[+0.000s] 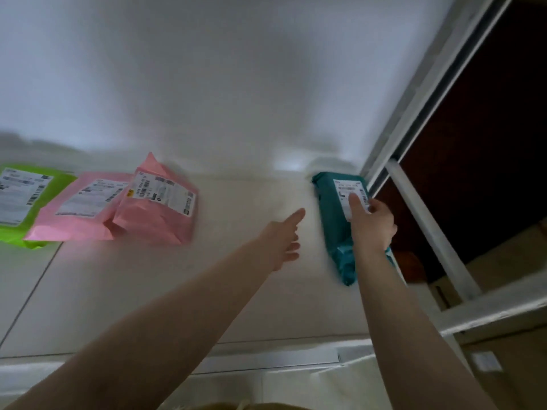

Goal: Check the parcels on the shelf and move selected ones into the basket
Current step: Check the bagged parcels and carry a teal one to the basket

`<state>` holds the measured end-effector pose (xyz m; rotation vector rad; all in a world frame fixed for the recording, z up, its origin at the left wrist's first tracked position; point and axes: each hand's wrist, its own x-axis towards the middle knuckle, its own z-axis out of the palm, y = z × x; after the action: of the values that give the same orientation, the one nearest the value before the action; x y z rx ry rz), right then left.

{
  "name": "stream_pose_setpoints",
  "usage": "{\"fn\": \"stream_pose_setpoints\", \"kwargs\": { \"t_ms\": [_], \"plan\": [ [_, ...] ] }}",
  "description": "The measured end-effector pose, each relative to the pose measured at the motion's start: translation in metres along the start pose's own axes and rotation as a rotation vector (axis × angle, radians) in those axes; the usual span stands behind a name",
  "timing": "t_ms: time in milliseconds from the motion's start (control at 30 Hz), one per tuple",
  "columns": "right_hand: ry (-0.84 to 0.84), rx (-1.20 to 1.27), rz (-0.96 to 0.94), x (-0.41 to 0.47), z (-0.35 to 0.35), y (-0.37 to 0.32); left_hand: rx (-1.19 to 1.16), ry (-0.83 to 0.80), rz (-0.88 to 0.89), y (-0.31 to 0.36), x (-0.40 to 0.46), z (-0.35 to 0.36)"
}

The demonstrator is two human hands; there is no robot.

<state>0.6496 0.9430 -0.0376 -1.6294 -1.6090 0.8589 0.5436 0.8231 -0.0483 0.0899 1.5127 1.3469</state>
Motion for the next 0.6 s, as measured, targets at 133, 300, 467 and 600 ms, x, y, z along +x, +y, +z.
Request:
{"fn": "stream_pose_setpoints", "kwargs": {
  "t_ms": [133, 300, 467, 600],
  "plan": [
    [-0.108, -0.3, 0.03, 0.025, -0.015, 0.018, 0.035, -0.014, -0.026, 0.0, 0.01, 0.044],
    [-0.209, -0.295, 0.105, 0.03, -0.012, 0.046, 0.04, -0.042, -0.012, 0.0, 0.018, 0.069],
    [-0.138, -0.293, 0.01, -0.002, -0.006, 0.058, 0.018, -0.023, -0.007, -0.003, 0.017, 0.062],
    [-0.146, -0.244, -0.075, -0.032, 0.013, 0.057, -0.002, 0.147, 0.048, -0.015, 0.023, 0.044]
  ]
}}
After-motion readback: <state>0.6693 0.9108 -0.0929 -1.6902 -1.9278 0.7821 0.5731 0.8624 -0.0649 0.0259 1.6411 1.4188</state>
